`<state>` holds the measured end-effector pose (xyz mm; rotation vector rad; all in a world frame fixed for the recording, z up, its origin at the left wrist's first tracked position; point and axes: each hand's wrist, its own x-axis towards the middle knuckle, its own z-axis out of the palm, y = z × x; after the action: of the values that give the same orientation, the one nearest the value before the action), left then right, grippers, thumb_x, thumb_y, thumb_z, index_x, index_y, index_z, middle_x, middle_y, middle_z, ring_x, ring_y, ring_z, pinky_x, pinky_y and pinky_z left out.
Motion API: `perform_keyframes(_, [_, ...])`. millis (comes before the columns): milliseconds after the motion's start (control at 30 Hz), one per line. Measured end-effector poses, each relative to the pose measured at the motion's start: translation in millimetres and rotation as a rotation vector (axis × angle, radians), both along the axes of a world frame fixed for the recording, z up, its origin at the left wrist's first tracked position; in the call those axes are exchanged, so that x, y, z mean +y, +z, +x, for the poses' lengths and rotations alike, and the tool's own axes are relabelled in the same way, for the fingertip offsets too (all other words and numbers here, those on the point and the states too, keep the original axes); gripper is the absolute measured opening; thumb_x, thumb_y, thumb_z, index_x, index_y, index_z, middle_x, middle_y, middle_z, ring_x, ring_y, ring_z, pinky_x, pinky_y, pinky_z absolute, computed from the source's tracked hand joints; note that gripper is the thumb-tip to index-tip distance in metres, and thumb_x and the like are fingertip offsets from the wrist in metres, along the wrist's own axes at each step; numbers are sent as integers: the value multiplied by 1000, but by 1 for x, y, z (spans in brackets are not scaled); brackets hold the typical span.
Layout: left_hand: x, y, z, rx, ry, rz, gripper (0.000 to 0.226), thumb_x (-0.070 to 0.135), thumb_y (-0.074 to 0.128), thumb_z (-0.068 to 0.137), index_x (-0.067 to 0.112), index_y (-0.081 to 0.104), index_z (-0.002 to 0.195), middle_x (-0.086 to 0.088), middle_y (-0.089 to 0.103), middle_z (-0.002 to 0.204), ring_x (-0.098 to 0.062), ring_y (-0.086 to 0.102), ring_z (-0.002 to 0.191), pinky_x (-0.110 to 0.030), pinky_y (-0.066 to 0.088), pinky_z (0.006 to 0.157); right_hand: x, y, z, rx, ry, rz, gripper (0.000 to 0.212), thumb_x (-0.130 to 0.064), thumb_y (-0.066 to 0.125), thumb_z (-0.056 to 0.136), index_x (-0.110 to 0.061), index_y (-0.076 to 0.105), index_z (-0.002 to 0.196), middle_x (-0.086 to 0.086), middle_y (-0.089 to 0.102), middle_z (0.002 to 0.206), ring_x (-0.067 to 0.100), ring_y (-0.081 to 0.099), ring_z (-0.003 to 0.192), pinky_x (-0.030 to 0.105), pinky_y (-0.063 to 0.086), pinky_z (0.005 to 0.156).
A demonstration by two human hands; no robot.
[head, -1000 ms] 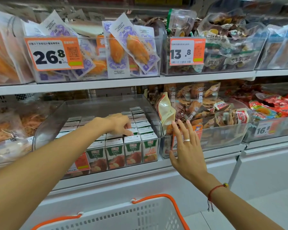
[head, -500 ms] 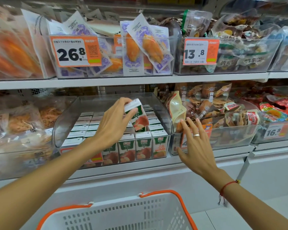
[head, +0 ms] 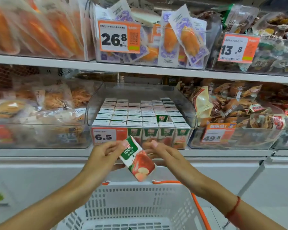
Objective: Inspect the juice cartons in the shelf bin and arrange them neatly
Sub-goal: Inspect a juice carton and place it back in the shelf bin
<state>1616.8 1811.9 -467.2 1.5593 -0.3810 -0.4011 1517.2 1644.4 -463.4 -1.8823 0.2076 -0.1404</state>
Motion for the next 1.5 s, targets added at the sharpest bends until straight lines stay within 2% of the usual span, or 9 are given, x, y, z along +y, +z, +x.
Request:
perform_keyframes(100, [11,-10,-3,-18,-17,80,15,34,62,90,25,71,96,7,76,90,-7,70,92,-24,57,74,19,-9,3,19,59,16,26,-34,52,97,-24,68,115,-3,71,112,1,65,98,13,51,81])
perform_keyframes(200, [12,-11,-3,76,-38,51,21,37,64,89,22,71,101,6,77,88,-1,70,81,-14,55,63,25,-13,6,13,41,62,24,-21,56,97,-15,68,118,7,72,111,7,67,91,15,51,75])
perform_keyframes(333, [10,-12,-2,241,-128,13,38,39,66,86,18,66,117,1,76,101,-10,71,99,-25,57,86,24,-17,5,65,-19,133,21,-26,57,96,-20,70,111,3,74,106,10,70,88,17,52,70])
perform_keyframes(467, [9,-16,-5,281,-212,64,31,30,68,88,20,64,117,2,75,106,-8,70,100,-21,57,80,16,-25,5,117,-115,144,20,-34,59,94,-24,72,106,-1,74,107,18,70,98,35,54,89])
perform_keyframes(700, [8,-15,-2,198,-159,57,30,27,66,90,20,64,119,1,74,107,-13,69,103,-23,55,86,7,-15,6,199,56,218,29,-19,57,96,-28,64,123,-3,72,114,15,67,107,32,50,97])
perform_keyframes(1000, [10,-24,-1,119,-103,81,19,26,68,89,28,70,108,5,76,102,-7,71,96,-18,57,76,7,-24,6,137,-70,135,42,-20,78,81,-35,63,117,4,73,98,12,73,85,33,57,87])
perform_keyframes(1133, [6,-30,-3,-5,35,151,10,29,77,81,34,73,88,12,75,92,-7,72,85,-26,58,77,12,-26,4,62,-169,-116,50,-24,84,73,-43,60,112,1,66,95,7,68,72,29,59,74])
perform_keyframes(1333, [-3,-32,-10,121,-31,143,27,51,78,70,28,72,84,17,75,77,4,70,75,-20,56,68,14,-31,0,-44,-145,-366,56,-37,87,65,-52,56,109,-14,61,82,5,61,72,29,56,66])
perform_keyframes(1500, [2,-31,-5,89,17,202,40,55,76,70,24,74,96,10,77,84,-1,71,80,-22,54,70,9,-25,1,17,-36,-102,42,-26,79,79,-43,64,115,-8,71,87,10,69,79,30,59,78])
